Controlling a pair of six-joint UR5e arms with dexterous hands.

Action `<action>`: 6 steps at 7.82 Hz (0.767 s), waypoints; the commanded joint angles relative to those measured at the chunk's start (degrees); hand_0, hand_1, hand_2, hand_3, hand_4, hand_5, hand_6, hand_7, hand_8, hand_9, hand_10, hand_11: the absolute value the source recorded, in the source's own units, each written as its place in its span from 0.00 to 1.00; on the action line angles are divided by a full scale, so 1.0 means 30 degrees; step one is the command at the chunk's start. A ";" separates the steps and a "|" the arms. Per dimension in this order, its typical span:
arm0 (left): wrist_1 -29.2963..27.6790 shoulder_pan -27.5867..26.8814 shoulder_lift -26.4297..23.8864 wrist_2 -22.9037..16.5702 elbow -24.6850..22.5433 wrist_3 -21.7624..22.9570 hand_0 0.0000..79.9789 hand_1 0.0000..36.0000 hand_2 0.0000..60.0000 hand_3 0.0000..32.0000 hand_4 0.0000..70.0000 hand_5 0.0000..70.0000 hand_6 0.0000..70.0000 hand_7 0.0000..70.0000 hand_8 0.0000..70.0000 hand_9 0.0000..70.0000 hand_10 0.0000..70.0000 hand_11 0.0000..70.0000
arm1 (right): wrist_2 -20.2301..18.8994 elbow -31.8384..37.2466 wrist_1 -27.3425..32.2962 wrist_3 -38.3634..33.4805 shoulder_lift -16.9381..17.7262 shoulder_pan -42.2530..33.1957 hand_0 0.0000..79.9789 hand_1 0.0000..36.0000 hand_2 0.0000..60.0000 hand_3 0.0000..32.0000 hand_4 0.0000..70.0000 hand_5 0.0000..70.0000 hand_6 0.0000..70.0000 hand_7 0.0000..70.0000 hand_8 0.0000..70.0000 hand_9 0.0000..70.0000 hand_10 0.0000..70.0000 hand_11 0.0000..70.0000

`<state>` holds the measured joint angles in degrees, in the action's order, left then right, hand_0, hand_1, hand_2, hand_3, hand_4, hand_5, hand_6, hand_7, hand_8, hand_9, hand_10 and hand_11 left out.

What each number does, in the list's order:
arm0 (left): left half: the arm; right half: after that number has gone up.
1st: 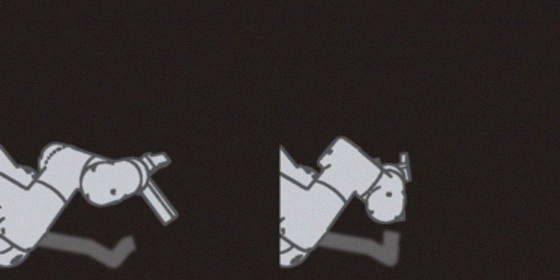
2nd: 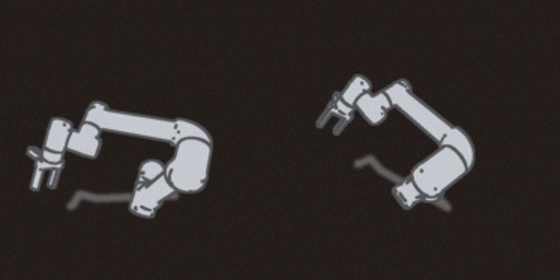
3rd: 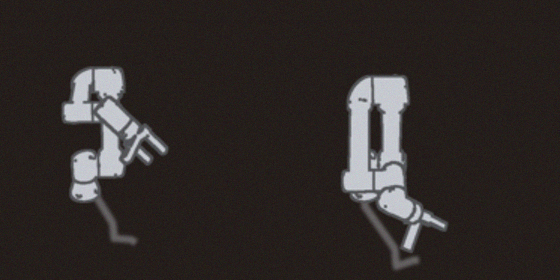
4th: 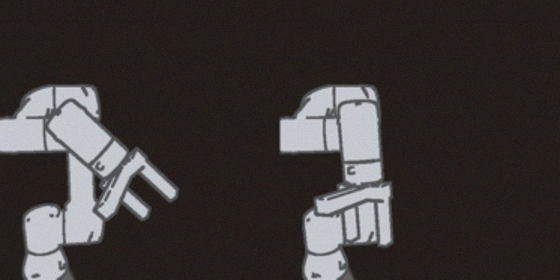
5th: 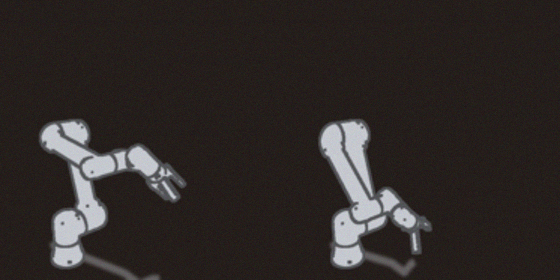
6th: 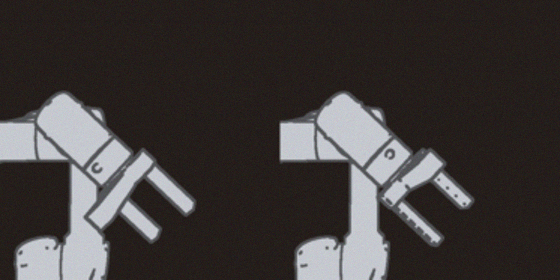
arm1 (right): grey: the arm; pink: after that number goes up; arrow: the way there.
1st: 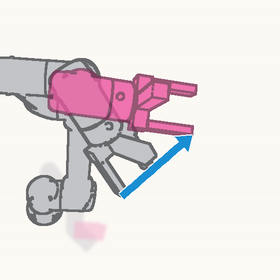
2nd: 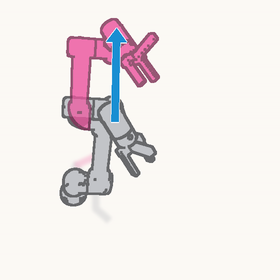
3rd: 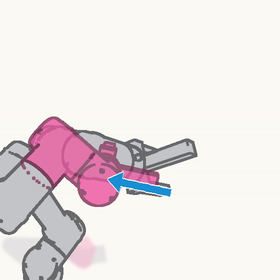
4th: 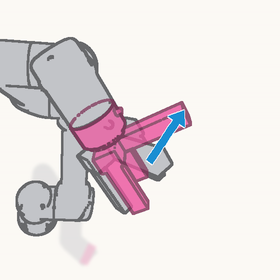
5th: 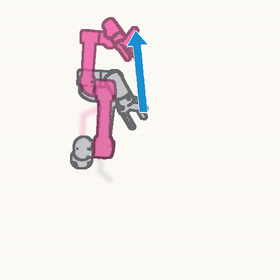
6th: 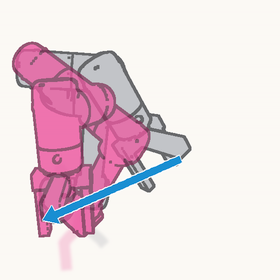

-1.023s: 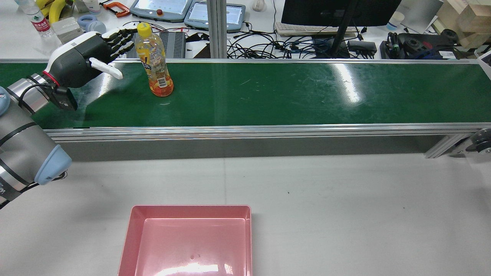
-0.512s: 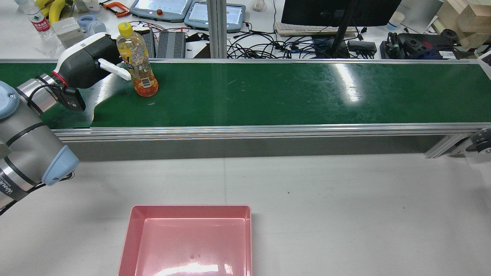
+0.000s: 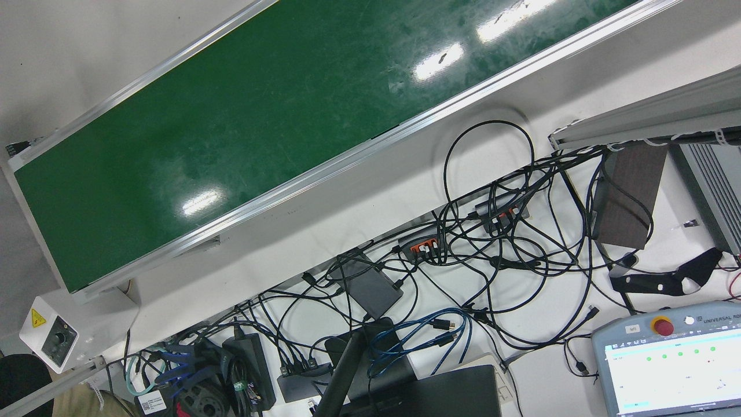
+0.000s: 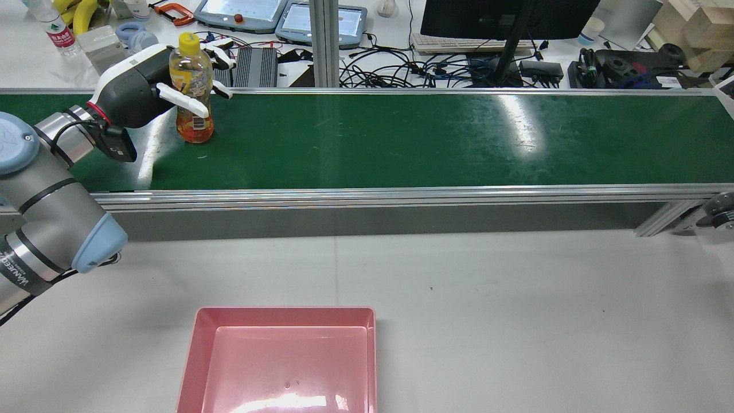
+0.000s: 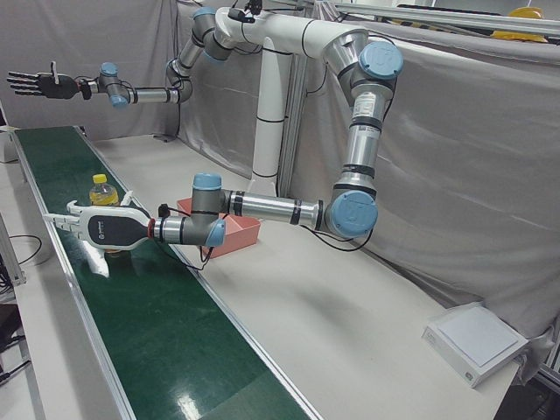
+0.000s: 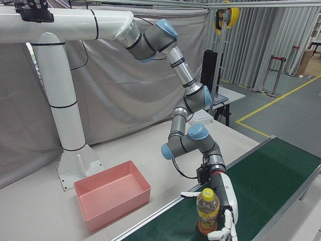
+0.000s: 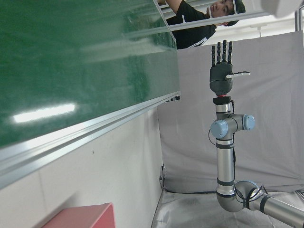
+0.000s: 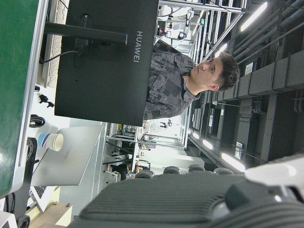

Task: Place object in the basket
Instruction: 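Close the left hand fingers around the yellow-capped juice bottle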

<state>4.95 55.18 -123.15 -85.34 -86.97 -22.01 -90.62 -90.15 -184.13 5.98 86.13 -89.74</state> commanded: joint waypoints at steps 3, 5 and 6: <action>0.0314 -0.0083 -0.1104 0.0001 -0.0307 -0.0076 0.71 0.37 0.91 0.00 1.00 1.00 1.00 1.00 1.00 1.00 1.00 1.00 | 0.0000 -0.0009 0.0000 0.0000 0.0000 0.0000 0.00 0.00 0.00 0.00 0.00 0.00 0.00 0.00 0.00 0.00 0.00 0.00; 0.0575 -0.2266 -0.2303 -0.0028 -0.0308 -0.0047 0.70 0.38 0.99 0.00 1.00 1.00 1.00 1.00 1.00 1.00 1.00 1.00 | 0.0000 -0.0009 0.0000 0.0000 0.0000 0.0000 0.00 0.00 0.00 0.00 0.00 0.00 0.00 0.00 0.00 0.00 0.00 0.00; 0.0723 -0.3121 -0.3122 -0.0029 -0.0540 0.0011 0.70 0.38 0.98 0.00 1.00 1.00 1.00 1.00 1.00 1.00 1.00 1.00 | 0.0000 -0.0009 0.0000 0.0000 0.0029 0.0000 0.00 0.00 0.00 0.00 0.00 0.00 0.00 0.00 0.00 0.00 0.00 0.00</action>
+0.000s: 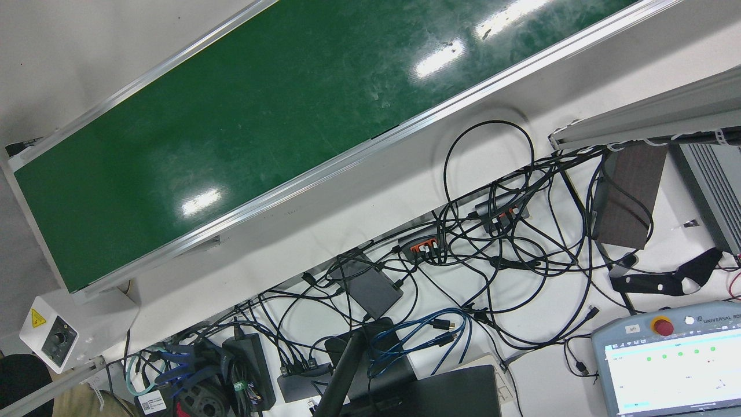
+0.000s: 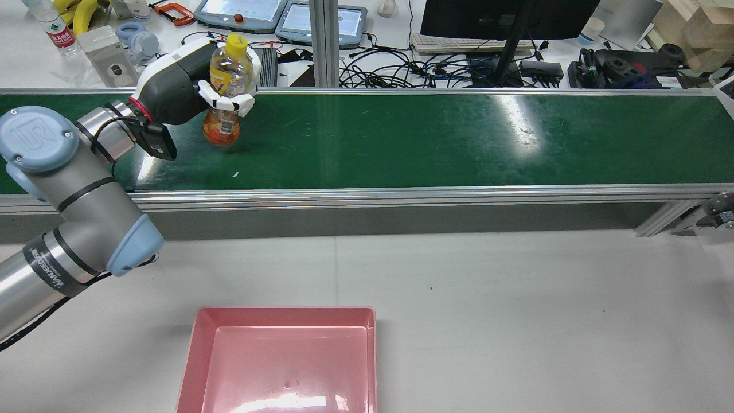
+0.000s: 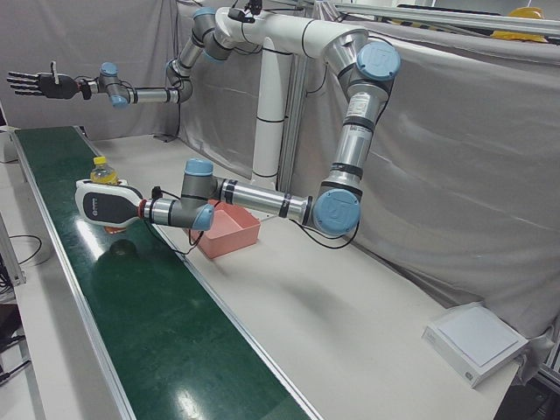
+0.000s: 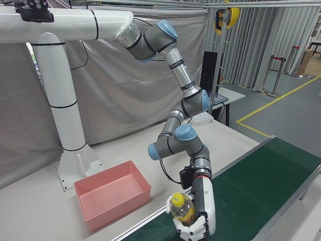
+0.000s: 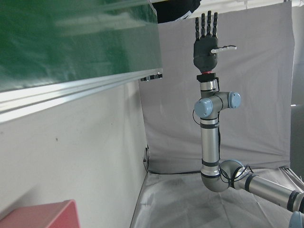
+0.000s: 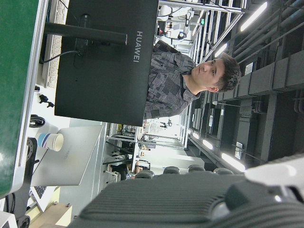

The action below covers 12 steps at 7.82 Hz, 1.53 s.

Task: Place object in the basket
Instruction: 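Close the left hand fingers around the yellow-capped juice bottle, then lift the bottle off the belt and carry it over the pink basket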

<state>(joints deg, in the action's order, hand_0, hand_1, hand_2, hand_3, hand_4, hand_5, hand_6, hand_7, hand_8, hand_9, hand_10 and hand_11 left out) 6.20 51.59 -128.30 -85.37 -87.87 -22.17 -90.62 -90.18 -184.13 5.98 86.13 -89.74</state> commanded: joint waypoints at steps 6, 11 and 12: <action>0.0750 -0.5086 0.3151 0.0039 -0.7413 -0.0079 0.73 0.36 0.81 0.00 1.00 1.00 1.00 1.00 1.00 1.00 1.00 1.00 | 0.0000 0.0000 0.0000 0.0000 0.0000 0.0000 0.00 0.00 0.00 0.00 0.00 0.00 0.00 0.00 0.00 0.00 0.00 0.00; 0.0864 -0.9574 0.3418 0.0010 -0.7975 -0.2743 0.71 0.29 0.71 0.00 1.00 1.00 1.00 1.00 1.00 1.00 1.00 1.00 | 0.0000 0.0000 0.0000 0.0000 0.0000 0.0000 0.00 0.00 0.00 0.00 0.00 0.00 0.00 0.00 0.00 0.00 0.00 0.00; 0.0545 -0.9723 0.3796 0.0039 -0.7975 -0.2833 0.71 0.26 0.64 0.00 1.00 1.00 1.00 1.00 1.00 1.00 1.00 1.00 | 0.0000 0.0000 0.0000 0.0000 0.0000 0.0000 0.00 0.00 0.00 0.00 0.00 0.00 0.00 0.00 0.00 0.00 0.00 0.00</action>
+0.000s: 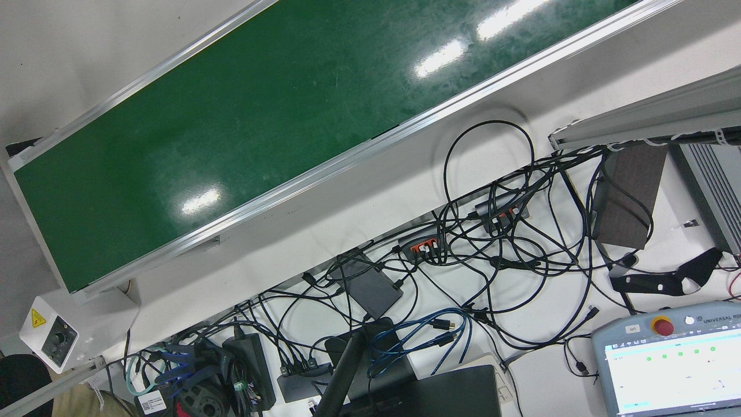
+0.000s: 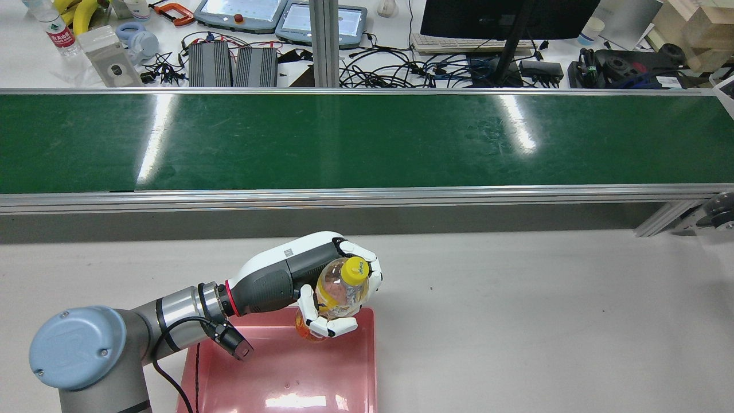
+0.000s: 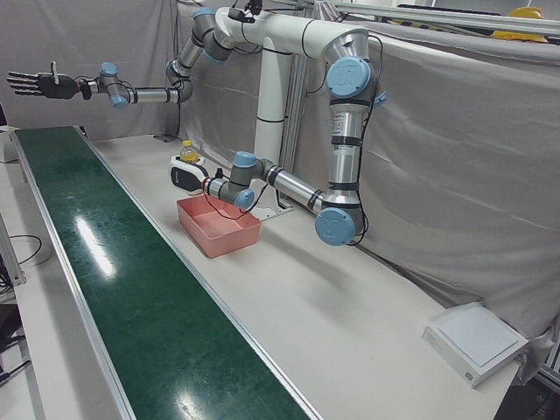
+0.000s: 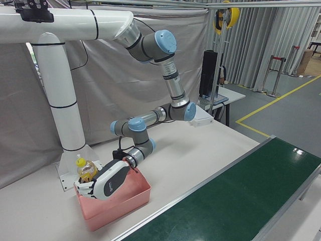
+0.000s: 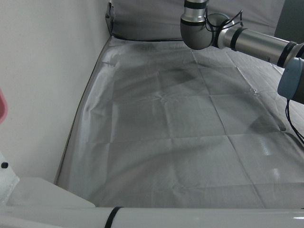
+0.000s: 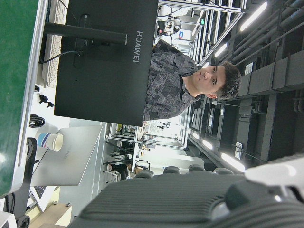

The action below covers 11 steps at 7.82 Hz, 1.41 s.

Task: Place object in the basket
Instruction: 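Lift the bottle off the belt and carry it over the pink basket, then lower the bottle into the pink basket and open the left hand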

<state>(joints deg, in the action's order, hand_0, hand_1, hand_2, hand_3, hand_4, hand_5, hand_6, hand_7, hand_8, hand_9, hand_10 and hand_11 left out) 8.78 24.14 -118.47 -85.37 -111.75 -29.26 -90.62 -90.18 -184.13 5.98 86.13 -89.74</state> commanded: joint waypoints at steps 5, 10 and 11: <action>-0.4034 -0.0545 0.3891 -0.0051 -0.0045 -0.0353 0.67 0.19 0.00 0.00 0.18 0.37 0.00 0.21 0.18 0.20 0.23 0.35 | 0.0000 0.0000 0.0000 0.0000 -0.0001 0.0000 0.00 0.00 0.00 0.00 0.00 0.00 0.00 0.00 0.00 0.00 0.00 0.00; -0.4069 -0.0429 0.4013 -0.0080 -0.0542 -0.0149 0.68 0.16 0.00 0.06 0.06 0.03 0.00 0.10 0.06 0.01 0.00 0.00 | 0.0000 0.0000 0.0000 0.0000 -0.0001 0.0000 0.00 0.00 0.00 0.00 0.00 0.00 0.00 0.00 0.00 0.00 0.00 0.00; -0.3663 -0.0341 0.3984 -0.0080 -0.0949 -0.0148 0.67 0.13 0.00 0.07 0.06 0.03 0.00 0.09 0.05 0.00 0.00 0.00 | 0.0000 0.0000 0.0000 0.0000 -0.0001 0.0000 0.00 0.00 0.00 0.00 0.00 0.00 0.00 0.00 0.00 0.00 0.00 0.00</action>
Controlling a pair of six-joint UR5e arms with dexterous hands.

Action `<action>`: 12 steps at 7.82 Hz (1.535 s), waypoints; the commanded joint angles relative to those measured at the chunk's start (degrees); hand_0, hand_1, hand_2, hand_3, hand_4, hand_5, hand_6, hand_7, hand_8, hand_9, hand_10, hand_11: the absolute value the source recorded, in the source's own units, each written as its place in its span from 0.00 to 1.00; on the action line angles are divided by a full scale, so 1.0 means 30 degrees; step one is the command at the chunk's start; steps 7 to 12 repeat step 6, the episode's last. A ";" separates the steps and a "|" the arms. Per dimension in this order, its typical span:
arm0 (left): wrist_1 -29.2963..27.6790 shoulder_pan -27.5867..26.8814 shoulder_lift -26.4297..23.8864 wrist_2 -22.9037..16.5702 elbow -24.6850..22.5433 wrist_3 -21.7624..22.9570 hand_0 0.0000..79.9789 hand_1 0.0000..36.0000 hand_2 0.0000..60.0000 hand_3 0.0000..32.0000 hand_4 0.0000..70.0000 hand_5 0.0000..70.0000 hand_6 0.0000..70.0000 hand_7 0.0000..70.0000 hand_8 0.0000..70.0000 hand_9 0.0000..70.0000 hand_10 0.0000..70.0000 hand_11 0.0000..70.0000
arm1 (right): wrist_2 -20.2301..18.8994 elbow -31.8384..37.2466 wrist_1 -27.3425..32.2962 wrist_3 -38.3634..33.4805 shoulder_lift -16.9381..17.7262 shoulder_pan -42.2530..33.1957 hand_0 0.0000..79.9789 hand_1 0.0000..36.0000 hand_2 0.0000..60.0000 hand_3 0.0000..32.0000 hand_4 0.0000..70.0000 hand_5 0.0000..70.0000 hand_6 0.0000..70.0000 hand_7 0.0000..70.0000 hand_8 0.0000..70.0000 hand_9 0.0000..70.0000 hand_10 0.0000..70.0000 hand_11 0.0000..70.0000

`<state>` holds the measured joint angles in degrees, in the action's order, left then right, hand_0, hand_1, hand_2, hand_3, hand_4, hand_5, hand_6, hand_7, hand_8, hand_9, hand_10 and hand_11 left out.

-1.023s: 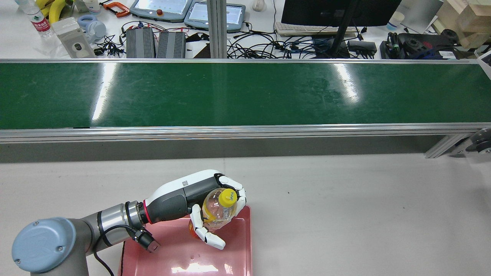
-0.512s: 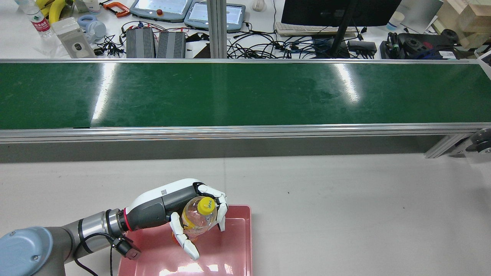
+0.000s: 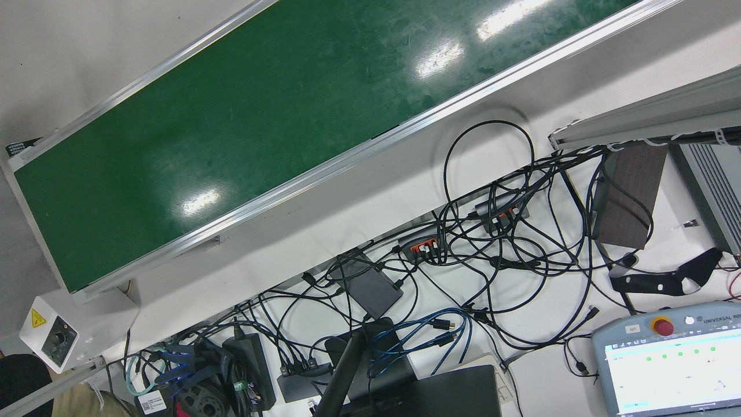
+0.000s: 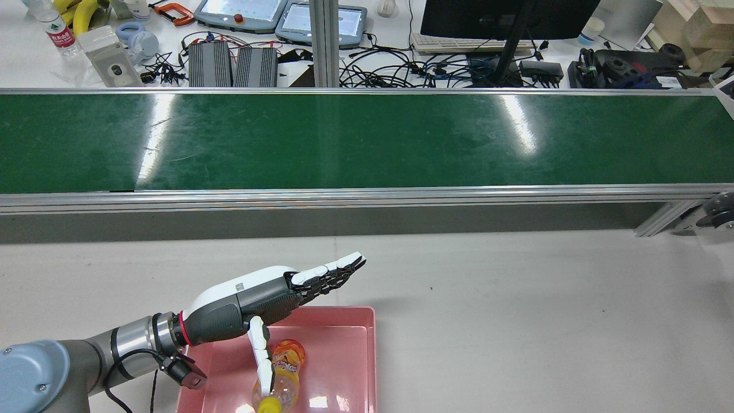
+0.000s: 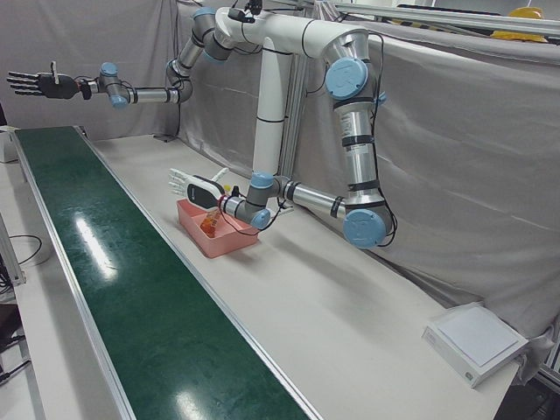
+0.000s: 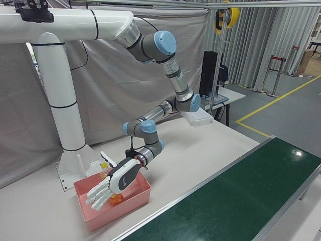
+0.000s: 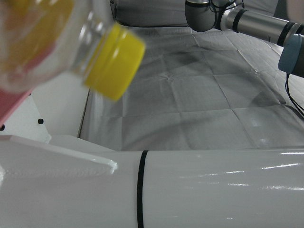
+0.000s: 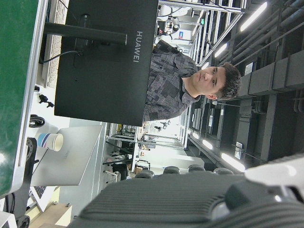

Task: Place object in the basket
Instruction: 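Lower the bottle into the pink basket and open the left hand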

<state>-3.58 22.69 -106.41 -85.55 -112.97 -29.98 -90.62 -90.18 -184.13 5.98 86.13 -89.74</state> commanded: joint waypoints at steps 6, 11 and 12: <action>0.1250 0.0143 -0.0126 -0.0019 -0.1102 0.0180 0.69 0.14 0.00 0.03 0.09 0.08 0.00 0.07 0.05 0.00 0.00 0.00 | 0.0000 0.0000 0.0000 0.0000 0.0000 0.0000 0.00 0.00 0.00 0.00 0.00 0.00 0.00 0.00 0.00 0.00 0.00 0.00; 0.1250 0.0143 -0.0126 -0.0019 -0.1102 0.0180 0.69 0.14 0.00 0.03 0.09 0.08 0.00 0.07 0.05 0.00 0.00 0.00 | 0.0000 0.0000 0.0000 0.0000 0.0000 0.0000 0.00 0.00 0.00 0.00 0.00 0.00 0.00 0.00 0.00 0.00 0.00 0.00; 0.1250 0.0143 -0.0126 -0.0019 -0.1102 0.0180 0.69 0.14 0.00 0.03 0.09 0.08 0.00 0.07 0.05 0.00 0.00 0.00 | 0.0000 0.0000 0.0000 0.0000 0.0000 0.0000 0.00 0.00 0.00 0.00 0.00 0.00 0.00 0.00 0.00 0.00 0.00 0.00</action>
